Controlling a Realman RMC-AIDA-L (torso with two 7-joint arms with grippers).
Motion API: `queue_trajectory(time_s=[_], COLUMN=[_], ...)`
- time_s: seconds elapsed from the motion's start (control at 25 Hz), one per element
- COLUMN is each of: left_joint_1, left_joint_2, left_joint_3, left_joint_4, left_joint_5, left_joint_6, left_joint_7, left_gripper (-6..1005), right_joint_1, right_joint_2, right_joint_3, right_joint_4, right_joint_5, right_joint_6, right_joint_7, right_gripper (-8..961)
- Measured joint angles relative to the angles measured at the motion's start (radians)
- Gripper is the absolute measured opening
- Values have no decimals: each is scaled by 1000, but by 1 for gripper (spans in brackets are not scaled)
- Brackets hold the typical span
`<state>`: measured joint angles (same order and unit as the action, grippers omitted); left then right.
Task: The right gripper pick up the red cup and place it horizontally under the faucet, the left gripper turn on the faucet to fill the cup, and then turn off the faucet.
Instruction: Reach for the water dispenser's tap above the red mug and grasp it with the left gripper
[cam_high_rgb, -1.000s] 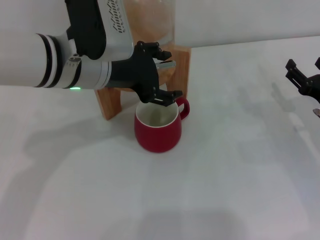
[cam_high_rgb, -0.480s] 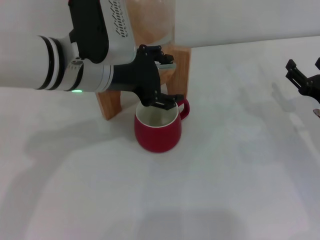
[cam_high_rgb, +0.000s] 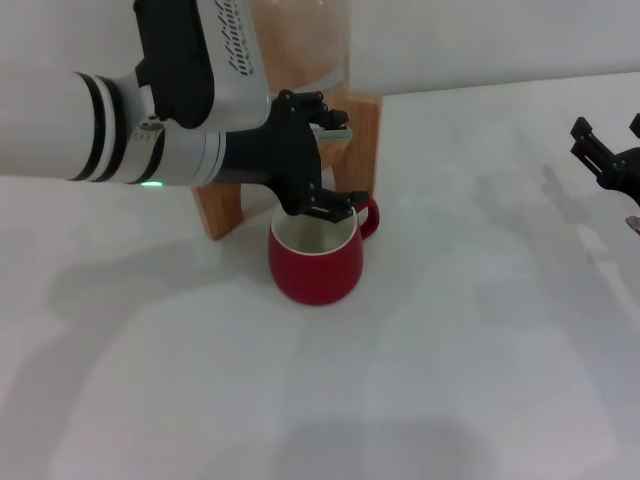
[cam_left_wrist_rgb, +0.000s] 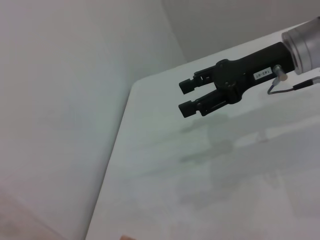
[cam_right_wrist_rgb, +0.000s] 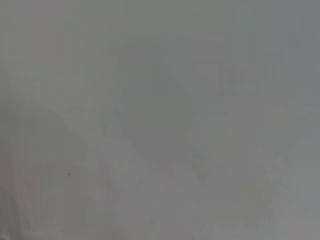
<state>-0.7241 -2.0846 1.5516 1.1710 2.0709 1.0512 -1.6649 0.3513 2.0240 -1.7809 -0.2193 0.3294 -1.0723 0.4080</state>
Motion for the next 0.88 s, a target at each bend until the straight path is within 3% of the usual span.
queue_trajectory(time_s=[0.88], left_joint_1=[22], left_joint_2=[0], left_joint_3=[1], left_joint_4=[45], left_joint_5=[0], left_joint_6=[35], left_joint_7=[-9], left_gripper=[875], right_joint_1=[-11], right_joint_2=[-1], right_joint_3=[0], right_joint_4=[-2], right_joint_5=[-3], right_joint_6=[-10], right_joint_7=[0], right_gripper=[845])
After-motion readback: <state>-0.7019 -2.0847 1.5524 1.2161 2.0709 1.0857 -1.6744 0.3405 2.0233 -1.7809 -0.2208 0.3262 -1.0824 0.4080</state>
